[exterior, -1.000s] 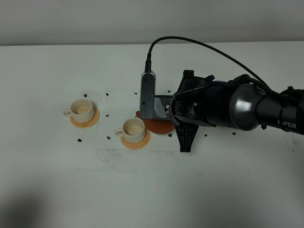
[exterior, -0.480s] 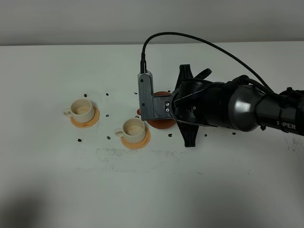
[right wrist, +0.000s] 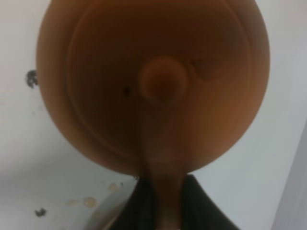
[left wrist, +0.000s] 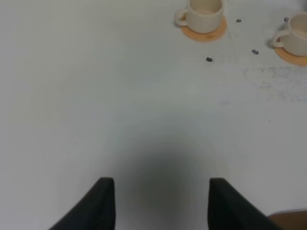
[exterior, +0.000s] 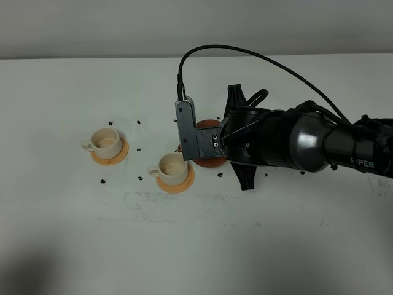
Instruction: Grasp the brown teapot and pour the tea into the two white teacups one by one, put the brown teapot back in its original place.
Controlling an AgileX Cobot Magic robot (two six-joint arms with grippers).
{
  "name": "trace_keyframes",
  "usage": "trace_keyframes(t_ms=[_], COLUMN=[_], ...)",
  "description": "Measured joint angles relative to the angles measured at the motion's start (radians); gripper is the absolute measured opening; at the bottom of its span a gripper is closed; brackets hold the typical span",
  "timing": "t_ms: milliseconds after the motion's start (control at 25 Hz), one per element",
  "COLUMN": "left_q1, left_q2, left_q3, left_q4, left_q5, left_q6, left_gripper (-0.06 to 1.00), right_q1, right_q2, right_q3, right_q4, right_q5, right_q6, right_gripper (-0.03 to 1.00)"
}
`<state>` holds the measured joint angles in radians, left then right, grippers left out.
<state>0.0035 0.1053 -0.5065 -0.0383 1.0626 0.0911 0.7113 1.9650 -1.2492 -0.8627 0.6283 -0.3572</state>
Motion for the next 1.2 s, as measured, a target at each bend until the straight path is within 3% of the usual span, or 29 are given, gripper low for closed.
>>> trace_keyframes(t_ms=[680, 1200], left_q1=[0.000, 0.000], left_q2=[0.000, 0.000], left_q3=[0.000, 0.000], left_q4=[0.000, 0.000], left_q5=[0.000, 0.000], left_q6=[-0.001, -0.001], left_gripper=[0.46, 0.46], right_q1=[0.021, 0.037], right_q2=[0.000, 0.000], right_q3=[0.000, 0.000], right_q4=[-0.120, -0.154], right_q5=[0.000, 0.009], right_q6=[-0.002, -0.014], right_gripper=[0.12, 0.12])
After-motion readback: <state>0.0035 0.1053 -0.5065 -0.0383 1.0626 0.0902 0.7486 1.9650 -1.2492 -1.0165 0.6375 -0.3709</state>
